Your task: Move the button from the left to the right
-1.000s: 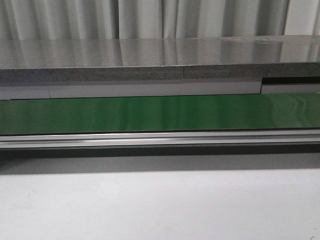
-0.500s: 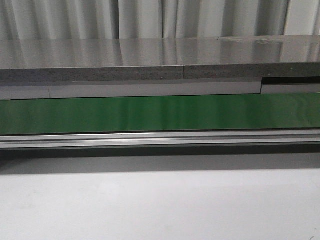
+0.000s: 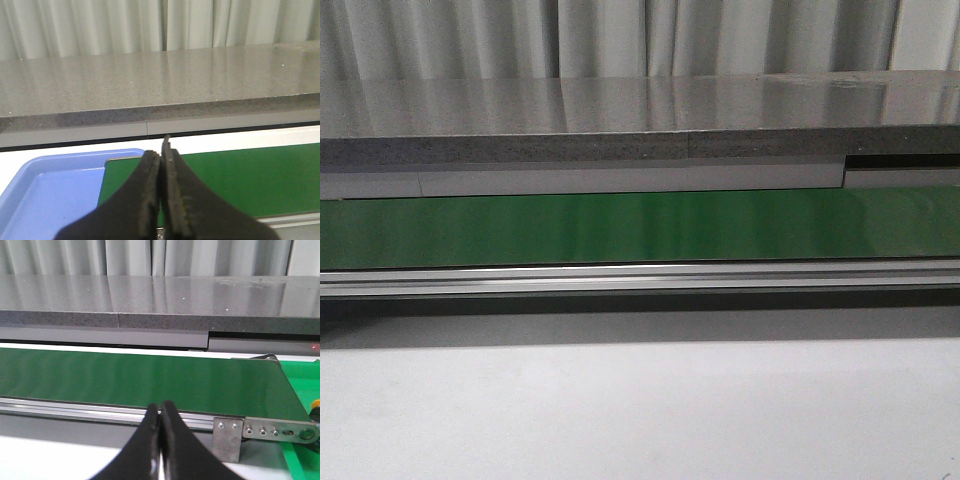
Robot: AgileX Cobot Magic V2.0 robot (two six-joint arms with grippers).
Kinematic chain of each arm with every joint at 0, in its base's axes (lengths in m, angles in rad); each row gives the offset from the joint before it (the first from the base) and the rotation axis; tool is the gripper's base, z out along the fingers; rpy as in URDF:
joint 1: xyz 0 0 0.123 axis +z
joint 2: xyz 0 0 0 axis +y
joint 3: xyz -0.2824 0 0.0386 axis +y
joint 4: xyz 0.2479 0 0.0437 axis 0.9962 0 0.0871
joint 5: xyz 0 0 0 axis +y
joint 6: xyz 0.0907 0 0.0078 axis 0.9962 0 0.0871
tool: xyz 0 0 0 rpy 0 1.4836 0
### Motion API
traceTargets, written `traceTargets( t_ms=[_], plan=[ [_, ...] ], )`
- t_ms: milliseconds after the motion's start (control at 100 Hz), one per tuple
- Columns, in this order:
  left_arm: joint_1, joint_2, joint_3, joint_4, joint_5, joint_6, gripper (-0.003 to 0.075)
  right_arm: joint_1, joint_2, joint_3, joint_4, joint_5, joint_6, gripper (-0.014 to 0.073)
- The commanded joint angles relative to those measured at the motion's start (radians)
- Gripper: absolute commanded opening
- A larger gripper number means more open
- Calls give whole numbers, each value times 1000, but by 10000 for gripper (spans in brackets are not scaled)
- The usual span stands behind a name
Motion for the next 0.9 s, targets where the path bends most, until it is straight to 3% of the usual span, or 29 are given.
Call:
traceTargets(
  t_ms=[0,640,890],
  plan=[
    [-3,-30,6,19,-97,-29,-20,-4,-23,-15,-11,-92,-2,-68],
    [53,-281,292,10,-256,-46,-20,-4,-23,-15,-11,-92,-2,-68],
    [53,-281,292,8,-247,-46,-20,-4,-23,-15,-11,-92,-2,-68]
  ],
)
